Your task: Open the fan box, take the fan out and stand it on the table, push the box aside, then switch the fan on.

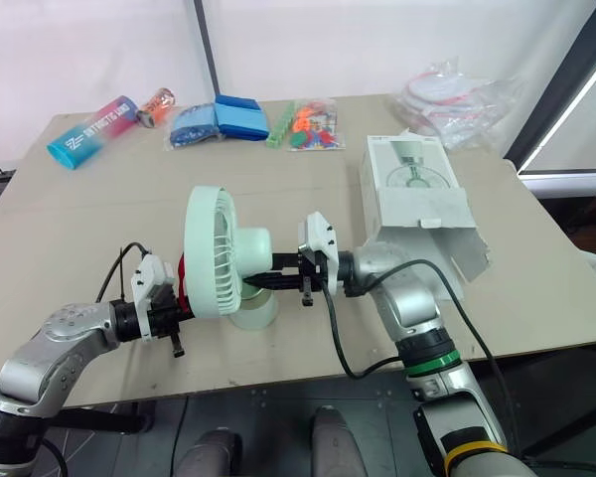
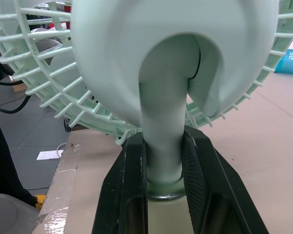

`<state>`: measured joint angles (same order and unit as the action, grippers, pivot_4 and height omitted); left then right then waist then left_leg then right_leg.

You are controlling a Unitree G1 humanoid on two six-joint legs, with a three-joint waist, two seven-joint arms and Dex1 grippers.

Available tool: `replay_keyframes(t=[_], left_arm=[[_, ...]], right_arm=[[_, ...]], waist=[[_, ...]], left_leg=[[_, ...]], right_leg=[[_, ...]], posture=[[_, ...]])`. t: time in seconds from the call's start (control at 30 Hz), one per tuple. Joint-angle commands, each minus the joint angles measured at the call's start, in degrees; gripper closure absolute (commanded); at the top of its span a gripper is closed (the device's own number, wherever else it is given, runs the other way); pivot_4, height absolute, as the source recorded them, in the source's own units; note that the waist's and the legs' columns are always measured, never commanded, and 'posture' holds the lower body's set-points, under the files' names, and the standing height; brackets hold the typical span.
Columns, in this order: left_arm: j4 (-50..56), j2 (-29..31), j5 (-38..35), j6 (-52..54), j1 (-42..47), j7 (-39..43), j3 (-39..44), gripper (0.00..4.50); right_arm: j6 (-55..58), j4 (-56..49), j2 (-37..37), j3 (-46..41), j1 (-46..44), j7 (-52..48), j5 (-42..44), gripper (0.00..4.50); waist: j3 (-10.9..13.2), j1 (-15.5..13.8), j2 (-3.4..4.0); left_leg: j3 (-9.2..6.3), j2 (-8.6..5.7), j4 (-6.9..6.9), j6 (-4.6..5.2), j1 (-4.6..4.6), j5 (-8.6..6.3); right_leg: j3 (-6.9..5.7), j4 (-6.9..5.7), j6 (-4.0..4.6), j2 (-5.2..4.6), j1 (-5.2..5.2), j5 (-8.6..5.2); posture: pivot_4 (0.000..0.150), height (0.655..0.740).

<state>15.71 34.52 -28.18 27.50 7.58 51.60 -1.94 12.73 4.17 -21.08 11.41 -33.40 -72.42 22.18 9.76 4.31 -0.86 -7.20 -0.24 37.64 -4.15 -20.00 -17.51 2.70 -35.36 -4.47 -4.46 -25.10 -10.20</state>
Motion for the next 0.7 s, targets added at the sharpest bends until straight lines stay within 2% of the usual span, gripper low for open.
replay_keyframes(t=[0.03,0.7], left_arm=[[2.11,-0.17,-0.84,-0.23,0.77,0.85,-0.18,4.47],[2.0,-0.14,-0.52,-0.1,0.73,1.05,-0.09,4.47]], right_arm=[[0.44,-1.15,-0.63,1.01,0.91,-0.66,-0.13,4.11],[0.72,-1.22,-0.25,1.05,0.81,-0.29,-0.01,4.11]], waist=[[0.0,0.0,0.0],[-0.02,-0.03,0.0]], left_leg=[[0.0,0.0,0.0,0.0,0.0,0.0],[0.0,0.0,0.01,0.01,0.04,-0.01]], right_leg=[[0.0,0.0,0.0,0.0,0.0,0.0],[0.0,0.0,0.0,0.0,0.04,0.0]], posture=[[0.15,0.74],[0.15,0.74]])
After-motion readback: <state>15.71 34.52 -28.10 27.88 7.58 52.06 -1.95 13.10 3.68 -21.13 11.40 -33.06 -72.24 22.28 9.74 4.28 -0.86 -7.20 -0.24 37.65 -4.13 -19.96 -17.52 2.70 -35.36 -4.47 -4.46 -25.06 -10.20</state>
